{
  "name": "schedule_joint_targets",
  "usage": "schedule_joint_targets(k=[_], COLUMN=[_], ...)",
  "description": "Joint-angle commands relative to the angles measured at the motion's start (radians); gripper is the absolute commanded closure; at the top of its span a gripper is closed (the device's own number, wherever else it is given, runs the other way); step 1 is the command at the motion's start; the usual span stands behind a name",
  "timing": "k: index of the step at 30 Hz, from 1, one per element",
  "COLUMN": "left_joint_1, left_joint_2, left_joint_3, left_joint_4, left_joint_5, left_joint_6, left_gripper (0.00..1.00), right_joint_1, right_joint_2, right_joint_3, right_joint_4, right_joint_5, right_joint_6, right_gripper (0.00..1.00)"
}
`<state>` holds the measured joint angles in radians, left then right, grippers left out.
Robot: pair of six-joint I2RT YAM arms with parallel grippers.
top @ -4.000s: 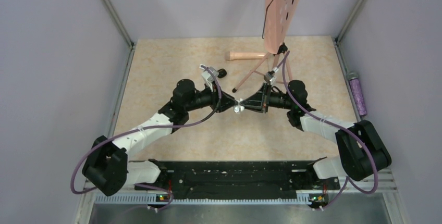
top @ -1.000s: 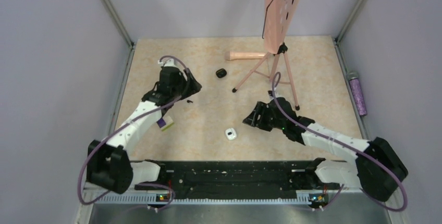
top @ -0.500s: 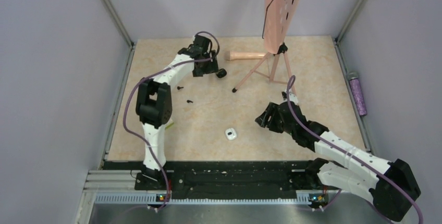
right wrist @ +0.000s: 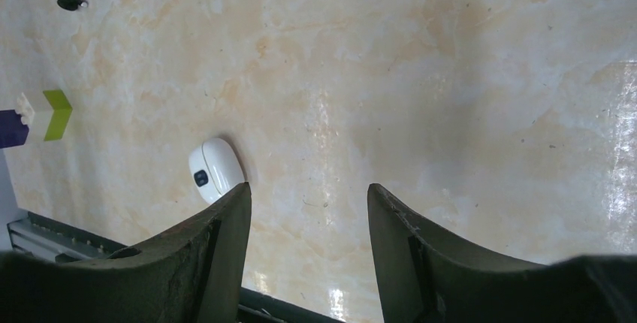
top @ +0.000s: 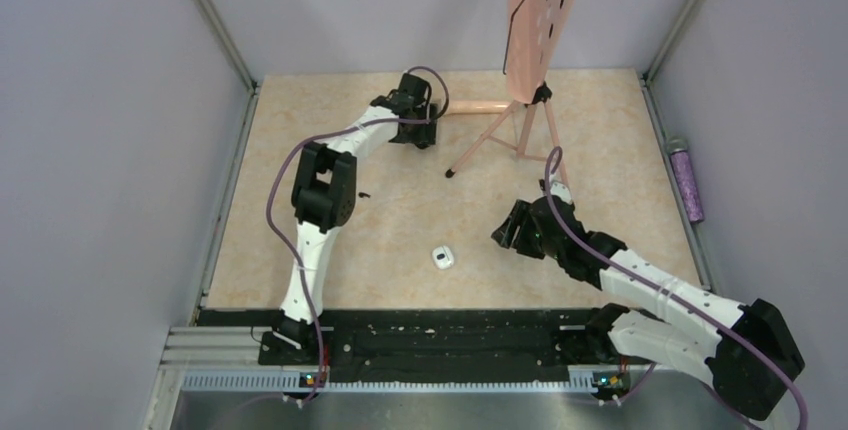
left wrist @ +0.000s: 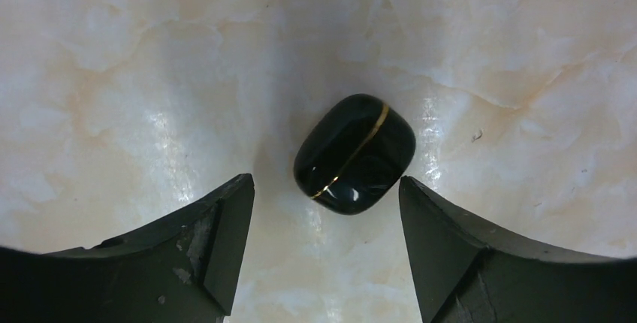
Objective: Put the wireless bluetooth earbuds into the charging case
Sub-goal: Move the charging case to the center of the board.
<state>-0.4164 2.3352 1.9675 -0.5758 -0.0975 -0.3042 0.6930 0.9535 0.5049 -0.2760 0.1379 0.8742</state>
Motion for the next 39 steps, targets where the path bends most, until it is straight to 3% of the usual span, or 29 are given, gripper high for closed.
schedule_joint_targets(k=[1, 8, 15, 21, 27, 39], left_joint_1=[-0.006, -0.015, -0.044, -0.069, -0.079, -0.201], left_joint_2=[0.042, 0.116, 0.091, -0.033, -0.171, -0.445], left_joint_3=[0.069, 0.154, 0.119, -0.041, -0.209, -0.561], left_joint_4=[0.066, 0.051, 0.052, 0.098, 0.075, 0.037], left_joint_5=[-0.019, -0.068, -0.076, -0.107, -0.062, -0.08], left_joint_6=[0.07, 0.117, 0.127, 0.088, -0.043, -0.321], left_gripper=[0.25, 0.27, 0.48, 0.54, 0.61, 0.58], right_joint_1=[0.0, -0.001, -0.001, -0.001, -0.001, 0.0], right_joint_2=[0.02, 0.017, 0.007, 0.006, -0.009, -0.079], right_joint_3=[0.055, 0.06, 0.055, 0.055, 0.054, 0.012], right_joint_4=[0.016, 0.012, 0.002, 0.011, 0.01, -0.004], right_joint_5=[0.001, -0.003, 0.003, 0.002, 0.001, 0.006], right_joint_6=[-0.005, -0.004, -0.004, 0.0, -0.002, 0.027], right_gripper=[0.44, 0.44, 0.44, 0.44, 0.44, 0.44])
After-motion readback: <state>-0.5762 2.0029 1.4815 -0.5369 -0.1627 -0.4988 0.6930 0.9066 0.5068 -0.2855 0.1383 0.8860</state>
